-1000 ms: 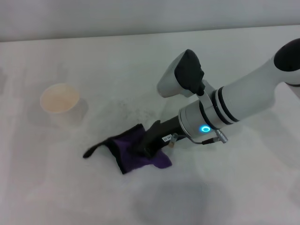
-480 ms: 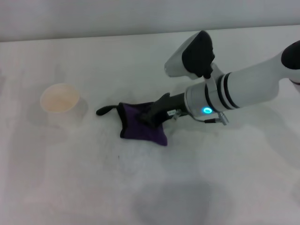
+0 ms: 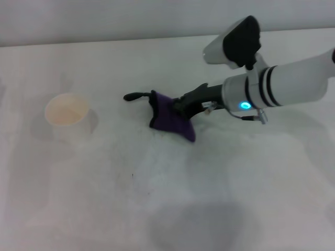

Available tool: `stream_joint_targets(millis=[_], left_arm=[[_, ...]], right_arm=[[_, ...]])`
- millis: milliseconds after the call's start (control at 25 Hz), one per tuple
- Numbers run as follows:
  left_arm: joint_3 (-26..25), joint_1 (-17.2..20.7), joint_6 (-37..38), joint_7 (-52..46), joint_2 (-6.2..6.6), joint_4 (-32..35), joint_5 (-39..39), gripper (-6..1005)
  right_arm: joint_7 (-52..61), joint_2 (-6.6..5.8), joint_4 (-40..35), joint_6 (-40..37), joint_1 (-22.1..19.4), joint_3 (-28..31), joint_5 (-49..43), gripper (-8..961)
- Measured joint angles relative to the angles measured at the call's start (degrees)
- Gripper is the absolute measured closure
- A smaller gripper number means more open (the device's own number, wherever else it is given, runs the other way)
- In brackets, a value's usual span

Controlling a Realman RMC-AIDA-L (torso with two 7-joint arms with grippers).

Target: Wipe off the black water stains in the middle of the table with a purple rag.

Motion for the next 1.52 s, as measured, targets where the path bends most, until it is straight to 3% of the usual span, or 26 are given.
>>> stream_joint_targets(millis=[240,520,800,1000,1240,1520], left_arm=[[0.0,-0.23,0.01,0.09,0.08,0.0,0.0,127],[0.0,0.22,0.01,0.12,0.14,0.96,-0.08,126],[-1.31,0.56,0.01,0.15,0.14,1.32,-0.08,126],[-1.32,0.68,0.0,0.16,0.14,1.32,-0.08,126],[-1.32,0.75,-0.03,0.16,0.14,1.5,-0.09,126],[-1.33,0.86,-0.01,0.16,0.14,1.49,-0.09,126]], right_arm=[[0.0,-1.3,0.02,0.82,-1.88,7.77,-4.46,837],[-0.17,-5.38,1.25,8.21,-2.5,10.36,-4.58,820],[-3.52,-6.44,1.42,13.84,-3.46,13.67,-5.11,803],[-3.91,-5.72,1.11,13.33,-3.93,13.72,-7.14,791],[-6.77,-3.42,4.48,11.46,-7.03,17.55,-7.58,776],[-15.8,0.48,7.38,11.8,-12.31,34.04,-3.25,447]])
